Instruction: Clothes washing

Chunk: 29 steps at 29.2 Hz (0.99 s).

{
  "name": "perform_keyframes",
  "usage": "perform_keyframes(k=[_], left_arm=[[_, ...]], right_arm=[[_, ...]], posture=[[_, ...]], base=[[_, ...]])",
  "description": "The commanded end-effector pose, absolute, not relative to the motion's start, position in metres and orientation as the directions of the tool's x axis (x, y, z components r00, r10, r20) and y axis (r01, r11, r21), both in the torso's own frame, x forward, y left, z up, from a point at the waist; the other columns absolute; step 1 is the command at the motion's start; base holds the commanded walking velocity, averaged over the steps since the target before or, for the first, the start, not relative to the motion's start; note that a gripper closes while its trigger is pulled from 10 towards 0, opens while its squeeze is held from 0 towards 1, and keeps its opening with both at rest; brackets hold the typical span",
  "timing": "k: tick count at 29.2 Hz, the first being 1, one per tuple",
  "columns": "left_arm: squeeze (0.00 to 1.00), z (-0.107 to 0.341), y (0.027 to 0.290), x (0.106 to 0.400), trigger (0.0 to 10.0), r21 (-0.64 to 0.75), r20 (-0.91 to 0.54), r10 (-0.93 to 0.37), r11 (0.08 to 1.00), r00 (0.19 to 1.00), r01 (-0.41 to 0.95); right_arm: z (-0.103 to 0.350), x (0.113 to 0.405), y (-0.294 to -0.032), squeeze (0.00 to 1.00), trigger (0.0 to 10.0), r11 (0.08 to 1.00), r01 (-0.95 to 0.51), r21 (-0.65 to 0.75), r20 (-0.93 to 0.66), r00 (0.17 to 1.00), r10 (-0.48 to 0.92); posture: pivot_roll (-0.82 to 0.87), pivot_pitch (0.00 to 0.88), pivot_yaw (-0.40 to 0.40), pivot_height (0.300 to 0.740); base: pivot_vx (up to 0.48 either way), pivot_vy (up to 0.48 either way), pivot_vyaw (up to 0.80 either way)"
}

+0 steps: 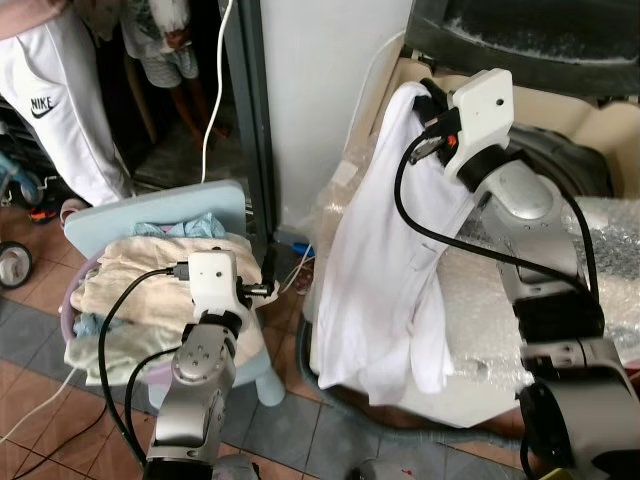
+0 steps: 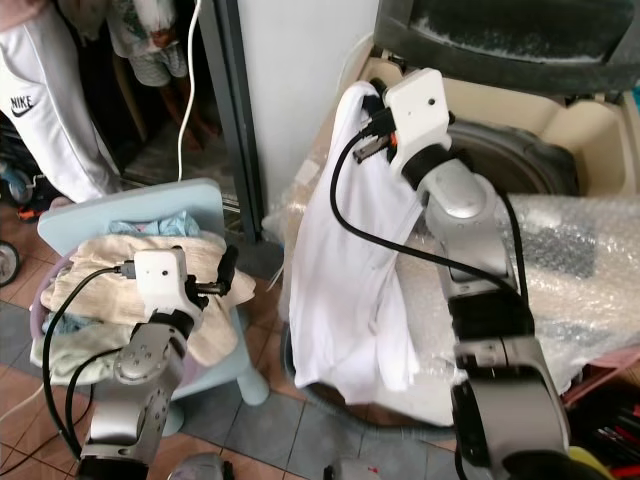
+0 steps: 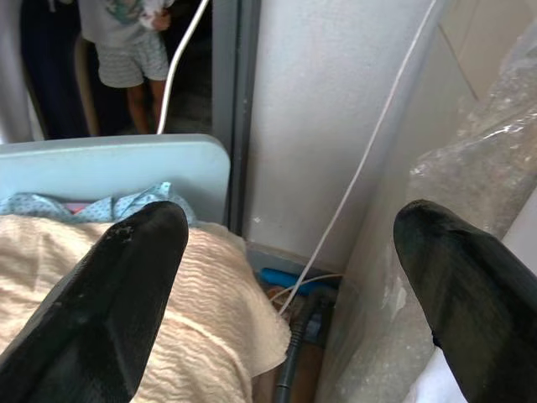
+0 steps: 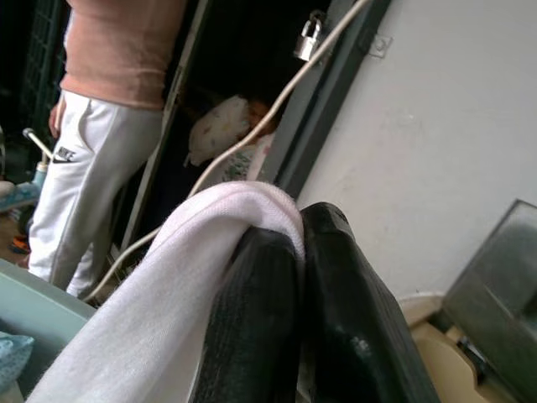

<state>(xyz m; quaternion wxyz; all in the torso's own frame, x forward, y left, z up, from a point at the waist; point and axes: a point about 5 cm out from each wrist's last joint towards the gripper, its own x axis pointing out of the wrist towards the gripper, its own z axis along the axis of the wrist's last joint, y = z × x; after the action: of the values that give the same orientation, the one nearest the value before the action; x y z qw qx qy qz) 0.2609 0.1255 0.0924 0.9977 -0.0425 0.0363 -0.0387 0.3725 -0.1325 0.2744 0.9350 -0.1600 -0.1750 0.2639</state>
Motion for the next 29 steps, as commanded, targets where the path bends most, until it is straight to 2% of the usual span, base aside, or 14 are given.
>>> perform_keyframes(k=[1,5,7,8,9,10,12,13,14,17,21,22,24,29], left_arm=[[0.0,0.091,0.127,0.261,10.0,-0.083,-0.08,-0.076,0.994,0.994,0.069],[0.0,0.089,0.126,0.262,10.0,-0.081,-0.084,-0.079,0.994,0.993,0.072],[0.0,0.089,0.126,0.262,10.0,-0.081,-0.084,-0.079,0.994,0.993,0.072],[0.0,0.089,0.126,0.263,10.0,-0.081,-0.085,-0.077,0.994,0.993,0.07],[0.0,0.089,0.125,0.263,10.0,-0.081,-0.087,-0.073,0.995,0.993,0.066],[0.0,0.089,0.125,0.263,10.0,-0.081,-0.087,-0.073,0.995,0.993,0.066],[0.0,0.089,0.125,0.262,10.0,-0.084,-0.09,-0.062,0.995,0.994,0.054],[0.0,0.089,0.125,0.262,10.0,-0.084,-0.09,-0.062,0.995,0.994,0.054],[0.0,0.089,0.126,0.261,10.0,-0.082,-0.09,-0.05,0.996,0.995,0.043],[0.0,0.088,0.129,0.26,10.0,-0.078,-0.09,-0.033,0.997,0.995,0.026],[0.0,0.088,0.13,0.259,10.0,-0.078,-0.092,-0.029,0.997,0.995,0.022],[0.0,0.087,0.13,0.259,10.0,-0.078,-0.093,-0.032,0.997,0.995,0.024],[0.0,0.089,0.124,0.262,10.0,-0.076,-0.088,-0.052,0.996,0.995,0.045],[0.0,0.089,0.124,0.263,10.0,-0.075,-0.087,-0.058,0.996,0.995,0.051]], right_arm=[[0.292,0.372,-0.129,0.0,10.0,0.796,-0.456,-0.398,0.281,0.766,0.579],[0.34,0.407,-0.157,0.0,10.0,0.882,-0.422,-0.211,0.221,0.858,0.464],[0.34,0.407,-0.157,0.0,10.0,0.882,-0.422,-0.211,0.221,0.858,0.464],[0.355,0.412,-0.173,0.0,10.0,0.935,-0.325,-0.143,0.234,0.907,0.351],[0.377,0.411,-0.214,0.0,10.0,0.997,-0.049,-0.063,0.268,0.961,0.065],[0.377,0.411,-0.214,0.0,10.0,0.997,-0.049,-0.063,0.268,0.961,0.065],[0.412,0.385,-0.288,0.0,10.0,0.917,0.391,0.08,0.363,0.845,-0.392],[0.412,0.385,-0.288,0.0,10.0,0.917,0.391,0.08,0.363,0.845,-0.392],[0.427,0.365,-0.319,0.0,10.0,0.832,0.548,0.09,0.435,0.73,-0.528],[0.436,0.347,-0.341,0.0,10.0,0.76,0.649,0.042,0.521,0.635,-0.571],[0.419,0.354,-0.339,0.0,10.0,0.749,0.656,-0.091,0.52,0.672,-0.526],[0.398,0.361,-0.338,0.0,10.0,0.754,0.64,-0.146,0.481,0.712,-0.511],[0.3,0.384,-0.322,0.0,10.0,0.82,0.522,-0.237,0.246,0.848,-0.469],[0.236,0.394,-0.285,0.0,10.0,0.904,0.35,-0.245,0.088,0.937,-0.339]], posture=[[0.0,0.0,-0.015,0.74],[0.0,0.0,-0.025,0.74],[0.0,0.0,-0.025,0.74],[0.0,0.0,-0.028,0.74],[0.0,0.0,-0.033,0.74],[0.0,0.0,-0.033,0.74],[0.01,0.0,-0.046,0.74],[0.01,0.0,-0.046,0.74],[0.01,0.0,-0.048,0.74],[0.02,0.0,-0.051,0.74],[0.02,0.0,-0.048,0.74],[0.01,0.0,-0.044,0.74],[0.0,0.0,-0.032,0.74],[0.01,0.0,-0.026,0.74]], base=[[0.0,0.0,0.0],[0.0,0.0,0.0],[0.0,0.0,0.0],[0.0,0.0,0.0],[0.0,0.0,0.0],[0.0,0.0,0.0],[0.0,0.0,0.0],[0.0,0.0,0.0],[0.0,0.0,0.0],[0.0,0.0,0.0],[0.0,0.0,0.0],[0.0,0.0,0.0],[0.0,0.0,0.0],[0.0,0.0,0.0]])
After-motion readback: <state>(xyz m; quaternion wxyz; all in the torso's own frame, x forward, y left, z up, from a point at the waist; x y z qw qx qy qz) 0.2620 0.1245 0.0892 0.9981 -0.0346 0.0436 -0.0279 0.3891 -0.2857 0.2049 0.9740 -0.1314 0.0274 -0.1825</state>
